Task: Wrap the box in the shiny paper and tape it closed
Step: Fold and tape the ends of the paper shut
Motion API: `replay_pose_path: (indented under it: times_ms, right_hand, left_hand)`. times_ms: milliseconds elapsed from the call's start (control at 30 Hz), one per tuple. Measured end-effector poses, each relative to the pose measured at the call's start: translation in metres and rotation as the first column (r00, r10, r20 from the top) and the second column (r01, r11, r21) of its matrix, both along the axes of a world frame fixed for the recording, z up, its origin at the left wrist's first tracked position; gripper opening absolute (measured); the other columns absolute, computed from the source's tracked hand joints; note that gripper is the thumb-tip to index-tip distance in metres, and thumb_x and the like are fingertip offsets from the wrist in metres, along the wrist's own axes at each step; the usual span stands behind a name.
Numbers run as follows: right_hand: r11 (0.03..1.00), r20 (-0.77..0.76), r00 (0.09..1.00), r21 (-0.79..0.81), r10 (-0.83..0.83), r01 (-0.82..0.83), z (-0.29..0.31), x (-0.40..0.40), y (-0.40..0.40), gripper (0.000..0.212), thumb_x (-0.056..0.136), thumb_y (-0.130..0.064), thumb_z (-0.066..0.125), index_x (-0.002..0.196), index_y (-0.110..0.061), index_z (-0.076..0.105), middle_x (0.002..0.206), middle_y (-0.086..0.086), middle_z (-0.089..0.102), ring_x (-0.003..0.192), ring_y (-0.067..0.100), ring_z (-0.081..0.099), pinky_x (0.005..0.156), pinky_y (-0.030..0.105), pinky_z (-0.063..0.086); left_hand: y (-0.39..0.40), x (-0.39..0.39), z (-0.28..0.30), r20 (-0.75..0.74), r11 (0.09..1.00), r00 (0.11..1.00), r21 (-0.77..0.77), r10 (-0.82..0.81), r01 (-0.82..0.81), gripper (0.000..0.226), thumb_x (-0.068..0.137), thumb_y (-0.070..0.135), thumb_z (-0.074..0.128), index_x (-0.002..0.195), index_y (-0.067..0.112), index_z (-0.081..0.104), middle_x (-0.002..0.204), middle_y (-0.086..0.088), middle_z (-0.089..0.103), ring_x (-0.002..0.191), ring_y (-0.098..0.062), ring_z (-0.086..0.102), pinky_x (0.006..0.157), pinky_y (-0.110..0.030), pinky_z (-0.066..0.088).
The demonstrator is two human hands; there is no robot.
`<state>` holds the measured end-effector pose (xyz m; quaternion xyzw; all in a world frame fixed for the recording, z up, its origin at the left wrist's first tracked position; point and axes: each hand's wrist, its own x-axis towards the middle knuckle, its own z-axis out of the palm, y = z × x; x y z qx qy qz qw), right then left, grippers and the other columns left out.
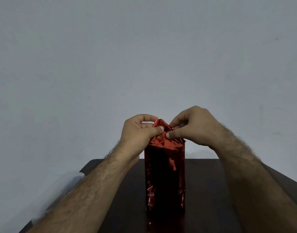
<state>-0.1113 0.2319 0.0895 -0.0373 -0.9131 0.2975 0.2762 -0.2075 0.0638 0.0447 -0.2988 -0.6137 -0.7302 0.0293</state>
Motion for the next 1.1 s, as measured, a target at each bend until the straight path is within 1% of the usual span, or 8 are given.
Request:
replay_pose_path:
  times_ms: [100,267,433,567,767,900,1000,1100]
  right_hand:
    - [0.986,0.055,0.992,-0.123,0.117,-0.110,-0.004,-0.003,-0.001,0.012,0.079,-0.020,0.092,0.087,-0.023,0.084,0.077,0.002,0.080,0.072,0.015,0.076,0.069,0.032,0.060]
    - [0.924,0.043,0.973,-0.325,0.228,-0.202,-0.012,-0.012,0.005,0.008,0.092,-0.005,0.076,0.091,-0.008,0.083,0.082,0.007,0.080,0.070,0.010,0.069,0.062,0.019,0.049]
    - [0.871,0.050,0.951,-0.419,0.304,-0.256,-0.018,-0.022,0.017,0.007,0.091,-0.006,0.076,0.095,-0.006,0.082,0.092,0.018,0.078,0.081,0.022,0.067,0.082,0.040,0.048]
    - [0.853,0.021,0.950,-0.447,0.310,-0.269,-0.020,-0.026,0.018,0.007,0.093,-0.005,0.074,0.095,-0.007,0.080,0.084,0.007,0.076,0.073,0.016,0.066,0.079,0.037,0.049]
    - [0.829,-0.027,0.956,-0.491,0.292,-0.267,-0.024,-0.032,0.024,0.009,0.096,-0.012,0.073,0.100,-0.011,0.081,0.089,0.003,0.077,0.079,0.015,0.066,0.084,0.041,0.048]
    - [0.801,-0.015,0.934,-0.510,0.356,-0.313,-0.020,-0.025,0.027,0.018,0.097,-0.018,0.073,0.113,-0.013,0.080,0.098,0.003,0.077,0.085,0.016,0.065,0.085,0.041,0.044]
    - [0.789,0.020,0.903,-0.495,0.430,-0.365,-0.015,-0.018,0.030,0.024,0.097,-0.017,0.071,0.120,-0.020,0.078,0.104,0.002,0.076,0.093,0.018,0.060,0.085,0.040,0.037]
    - [0.794,0.030,0.889,-0.464,0.456,-0.392,-0.014,-0.016,0.036,0.037,0.085,-0.017,0.078,0.120,-0.024,0.077,0.104,0.004,0.077,0.091,0.017,0.055,0.076,0.037,0.031]
  left_hand:
    - [-0.001,0.001,0.001,-0.024,1.000,1.000,-0.002,-0.013,0.013,0.034,0.086,-0.004,0.083,0.115,0.012,0.074,0.090,-0.016,0.081,0.076,-0.032,0.080,0.069,-0.036,0.063]
    - [-0.002,0.000,-0.001,-0.116,0.999,0.993,-0.032,0.013,-0.017,0.032,0.088,-0.003,0.082,0.114,0.015,0.074,0.088,-0.013,0.081,0.078,-0.024,0.078,0.070,-0.034,0.063]
    - [-0.006,-0.006,0.001,-0.109,0.989,0.989,-0.092,0.103,-0.114,0.049,0.074,0.018,0.098,0.113,0.017,0.068,0.086,-0.003,0.079,0.079,-0.013,0.077,0.070,-0.026,0.058]
    - [-0.009,-0.007,0.005,-0.057,0.990,0.997,-0.130,0.048,-0.055,0.049,0.078,0.010,0.094,0.117,0.014,0.066,0.072,0.001,0.075,0.068,-0.009,0.074,0.059,-0.017,0.053]
    - [-0.008,-0.011,0.003,-0.093,0.993,0.996,-0.117,-0.003,-0.008,0.039,0.086,0.008,0.088,0.119,0.016,0.069,0.091,-0.014,0.081,0.082,-0.022,0.078,0.082,-0.035,0.061]
    - [-0.009,-0.010,0.003,-0.119,0.993,0.991,-0.105,-0.067,0.054,0.032,0.088,0.001,0.084,0.116,0.011,0.072,0.091,-0.018,0.079,0.076,-0.022,0.076,0.075,-0.030,0.060]
    - [-0.010,-0.009,0.004,-0.156,0.990,0.981,-0.102,-0.117,0.102,0.033,0.088,-0.003,0.082,0.117,0.010,0.073,0.089,-0.017,0.079,0.077,-0.023,0.075,0.076,-0.029,0.060]
    - [-0.011,-0.006,0.004,-0.187,0.984,0.969,-0.108,-0.160,0.141,0.034,0.090,-0.005,0.079,0.119,0.011,0.073,0.082,-0.011,0.076,0.075,-0.022,0.074,0.075,-0.029,0.059]
